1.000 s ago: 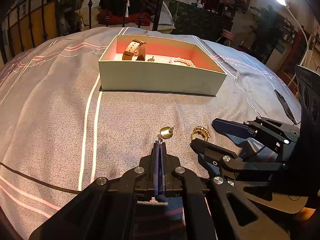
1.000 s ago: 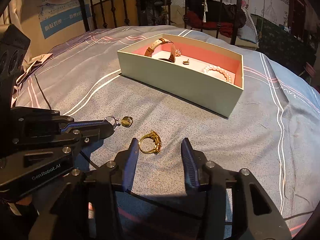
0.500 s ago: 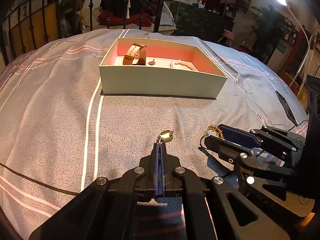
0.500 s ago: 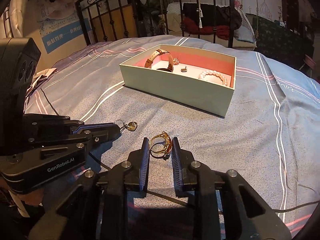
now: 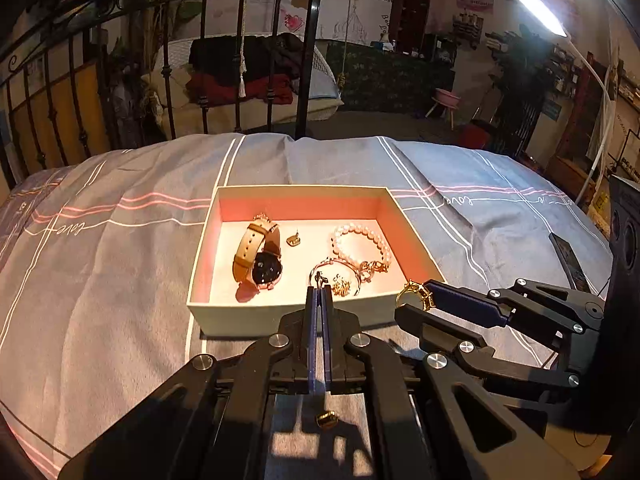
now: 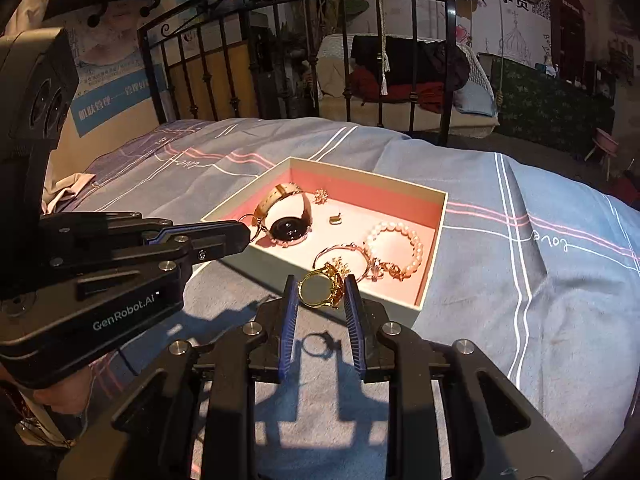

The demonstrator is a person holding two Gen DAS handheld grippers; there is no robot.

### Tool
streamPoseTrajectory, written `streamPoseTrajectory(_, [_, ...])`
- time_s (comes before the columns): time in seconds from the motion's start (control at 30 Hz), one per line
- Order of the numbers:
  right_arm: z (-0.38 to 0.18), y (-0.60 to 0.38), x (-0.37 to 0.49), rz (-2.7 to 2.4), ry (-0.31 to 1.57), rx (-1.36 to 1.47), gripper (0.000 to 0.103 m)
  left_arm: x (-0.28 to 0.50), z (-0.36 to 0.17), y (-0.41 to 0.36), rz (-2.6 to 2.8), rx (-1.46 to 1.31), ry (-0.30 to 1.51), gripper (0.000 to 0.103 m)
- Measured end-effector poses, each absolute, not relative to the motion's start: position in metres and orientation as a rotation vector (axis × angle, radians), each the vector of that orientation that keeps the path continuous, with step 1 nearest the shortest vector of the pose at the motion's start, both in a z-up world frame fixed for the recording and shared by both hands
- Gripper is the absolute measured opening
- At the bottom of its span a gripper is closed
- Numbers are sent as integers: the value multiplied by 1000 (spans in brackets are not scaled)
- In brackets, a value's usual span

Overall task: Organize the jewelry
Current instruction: 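Carry pendant and ring into the box and open both tools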

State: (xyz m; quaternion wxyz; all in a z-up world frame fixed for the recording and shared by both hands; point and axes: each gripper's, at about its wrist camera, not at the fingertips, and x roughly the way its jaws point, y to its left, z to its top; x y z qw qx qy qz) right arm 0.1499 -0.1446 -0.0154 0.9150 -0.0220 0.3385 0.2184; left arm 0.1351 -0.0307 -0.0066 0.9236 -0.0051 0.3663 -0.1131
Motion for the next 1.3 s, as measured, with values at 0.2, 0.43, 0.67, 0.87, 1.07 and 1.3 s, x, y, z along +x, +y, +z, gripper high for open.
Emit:
streamPoseTrajectory(0.2, [-13,-146,193,412,719,-41,24,177,-1,-34,-244,-27,777,3])
streamPoseTrajectory(0.43, [-22,-139,224,383,768,-48,24,220,-19,-42,-224,5,851,3])
streamPoseTrajectory(0.67, [-36,-135,232,382,797,-60,24,235,-30,-41,-216,13,889,3])
streamPoseTrajectory(0.87, [-41,-132,234,388,810,-66,24,242,-41,-38,-211,5,918,3])
streamPoseTrajectory(1.07, [-46,-129,238,394,825,-80,24,247,-48,-39,-208,11,939,3])
streamPoseTrajectory(1.3, [-50,-128,240,396,837,-86,24,250,-53,-40,-200,15,959,3])
